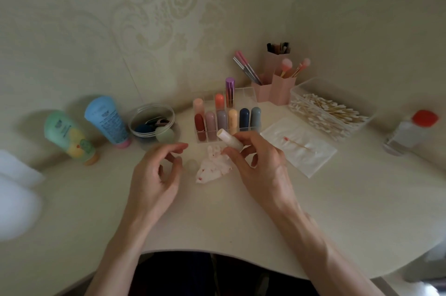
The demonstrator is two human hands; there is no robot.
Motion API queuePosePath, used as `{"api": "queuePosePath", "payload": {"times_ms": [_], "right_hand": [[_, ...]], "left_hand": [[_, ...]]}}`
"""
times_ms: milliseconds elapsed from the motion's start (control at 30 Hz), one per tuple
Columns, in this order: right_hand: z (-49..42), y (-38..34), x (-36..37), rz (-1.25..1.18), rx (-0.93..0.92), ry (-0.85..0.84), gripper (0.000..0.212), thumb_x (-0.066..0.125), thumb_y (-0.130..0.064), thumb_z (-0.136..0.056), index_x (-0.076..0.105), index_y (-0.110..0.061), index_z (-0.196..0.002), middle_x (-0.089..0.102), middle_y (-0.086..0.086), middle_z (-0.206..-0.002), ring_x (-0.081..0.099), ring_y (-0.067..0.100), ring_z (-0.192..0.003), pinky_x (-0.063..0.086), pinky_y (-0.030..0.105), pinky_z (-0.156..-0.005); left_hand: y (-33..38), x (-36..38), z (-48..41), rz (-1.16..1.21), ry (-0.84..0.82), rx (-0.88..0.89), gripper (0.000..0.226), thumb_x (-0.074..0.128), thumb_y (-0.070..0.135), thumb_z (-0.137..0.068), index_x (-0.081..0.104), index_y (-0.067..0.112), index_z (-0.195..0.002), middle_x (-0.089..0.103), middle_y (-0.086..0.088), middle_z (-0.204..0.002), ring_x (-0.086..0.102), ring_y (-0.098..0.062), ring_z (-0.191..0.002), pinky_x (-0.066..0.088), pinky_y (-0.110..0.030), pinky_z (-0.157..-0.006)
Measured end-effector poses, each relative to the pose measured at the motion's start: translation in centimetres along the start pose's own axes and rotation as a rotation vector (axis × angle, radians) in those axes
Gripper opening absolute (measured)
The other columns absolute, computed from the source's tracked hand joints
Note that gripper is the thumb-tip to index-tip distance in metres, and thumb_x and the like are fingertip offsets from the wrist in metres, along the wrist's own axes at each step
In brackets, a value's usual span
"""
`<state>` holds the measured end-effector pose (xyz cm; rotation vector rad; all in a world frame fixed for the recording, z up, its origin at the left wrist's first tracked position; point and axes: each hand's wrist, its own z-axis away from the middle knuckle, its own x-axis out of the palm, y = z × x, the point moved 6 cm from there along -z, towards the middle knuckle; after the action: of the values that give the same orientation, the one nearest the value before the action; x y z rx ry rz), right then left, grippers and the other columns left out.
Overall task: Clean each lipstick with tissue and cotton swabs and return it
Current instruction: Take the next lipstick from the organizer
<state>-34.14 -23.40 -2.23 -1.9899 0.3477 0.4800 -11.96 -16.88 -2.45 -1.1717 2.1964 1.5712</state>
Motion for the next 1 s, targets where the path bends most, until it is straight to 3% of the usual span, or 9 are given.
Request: {"api": "queuePosePath", "payload": {"times_ms": [100, 200, 333, 467, 633, 800, 900, 1000], "right_hand": [[0.0, -0.1, 0.1, 0.002, 0.008, -0.005, 0.023, 0.076, -0.036, -0.094, 0.068, -0.028, -0.114, 0.072, -0.015, -0.095, 0.066, 0.004, -0.086, 0.043, 0.013, -0.068], [0.1, -0.1, 0.0, 0.01, 0.002, 0.005, 0.024, 0.074, -0.038, -0.095, 0.068, -0.027, -0.115, 0.072, -0.015, -0.095, 0.066, 0.005, -0.085, 0.046, 0.016, -0.068], [0.0, 0.1, 0.1, 0.005, 0.012, -0.002, 0.024, 0.074, -0.039, -0.094, 0.068, -0.028, -0.115, 0.072, -0.015, -0.096, 0.066, 0.006, -0.085, 0.046, 0.018, -0.069], [0.1, 0.1, 0.1, 0.021, 0.009, 0.003, 0.024, 0.075, -0.041, -0.094, 0.067, -0.029, -0.114, 0.072, -0.014, -0.095, 0.066, 0.008, -0.085, 0.048, 0.021, -0.068], [0.0, 0.1, 0.0, 0.031, 0.005, 0.003, 0.024, 0.075, -0.039, -0.094, 0.068, -0.029, -0.115, 0.072, -0.015, -0.095, 0.065, 0.004, -0.086, 0.045, 0.016, -0.069], [0.1, -0.1, -0.1, 0.03, -0.003, -0.006, 0.026, 0.076, -0.035, -0.094, 0.068, -0.028, -0.118, 0.071, -0.016, -0.096, 0.065, 0.002, -0.086, 0.043, 0.013, -0.07], [0.1, -0.6, -0.3, -0.01, -0.01, 0.003, 0.028, 0.077, -0.035, -0.093, 0.069, -0.028, -0.119, 0.072, -0.017, -0.096, 0.066, 0.001, -0.087, 0.042, 0.01, -0.07], [0.2, -1.1, -0.1, -0.081, -0.007, -0.023, 0.031, 0.08, -0.032, -0.091, 0.068, -0.026, -0.119, 0.074, -0.019, -0.101, 0.068, 0.0, -0.088, 0.045, 0.01, -0.07]], "left_hand": [[-0.1, 0.7, 0.3, -0.105, -0.103, 0.053, 0.033, 0.08, 0.025, -0.087, 0.072, 0.031, -0.118, 0.064, 0.016, -0.109, 0.06, -0.004, -0.096, 0.041, -0.009, -0.083], [-0.1, 1.1, 0.5, -0.094, -0.131, 0.065, 0.035, 0.081, 0.03, -0.085, 0.071, 0.031, -0.119, 0.064, 0.019, -0.109, 0.061, -0.006, -0.096, 0.046, -0.018, -0.088], [0.5, 1.9, 0.2, -0.068, -0.196, 0.08, 0.044, 0.081, 0.032, -0.085, 0.068, 0.036, -0.127, 0.067, 0.021, -0.111, 0.062, -0.008, -0.099, 0.043, -0.013, -0.088], [0.9, 2.7, -0.8, -0.092, -0.223, 0.097, 0.029, 0.08, 0.034, -0.086, 0.075, 0.034, -0.115, 0.07, 0.023, -0.102, 0.064, -0.006, -0.093, 0.05, -0.023, -0.083], [0.3, 1.7, -2.3, -0.234, -0.133, 0.05, 0.025, 0.076, 0.033, -0.091, 0.073, 0.034, -0.116, 0.064, 0.024, -0.091, 0.063, -0.005, -0.086, 0.051, -0.033, -0.076], [-0.1, 1.7, -2.1, -0.218, -0.07, 0.058, 0.047, 0.083, 0.026, -0.084, 0.068, 0.027, -0.128, 0.064, 0.012, -0.108, 0.06, -0.007, -0.089, 0.048, -0.028, -0.08], [0.7, 1.1, -1.9, -0.231, 0.059, 0.119, 0.041, 0.085, 0.037, -0.08, 0.073, 0.022, -0.117, 0.064, 0.008, -0.108, 0.057, -0.011, -0.089, 0.041, -0.019, -0.08], [2.7, 1.0, -1.5, 0.081, 0.069, 0.096, 0.03, 0.076, 0.043, -0.085, 0.078, 0.024, -0.108, 0.072, 0.011, -0.097, 0.061, -0.014, -0.082, 0.045, -0.023, -0.072]]}}
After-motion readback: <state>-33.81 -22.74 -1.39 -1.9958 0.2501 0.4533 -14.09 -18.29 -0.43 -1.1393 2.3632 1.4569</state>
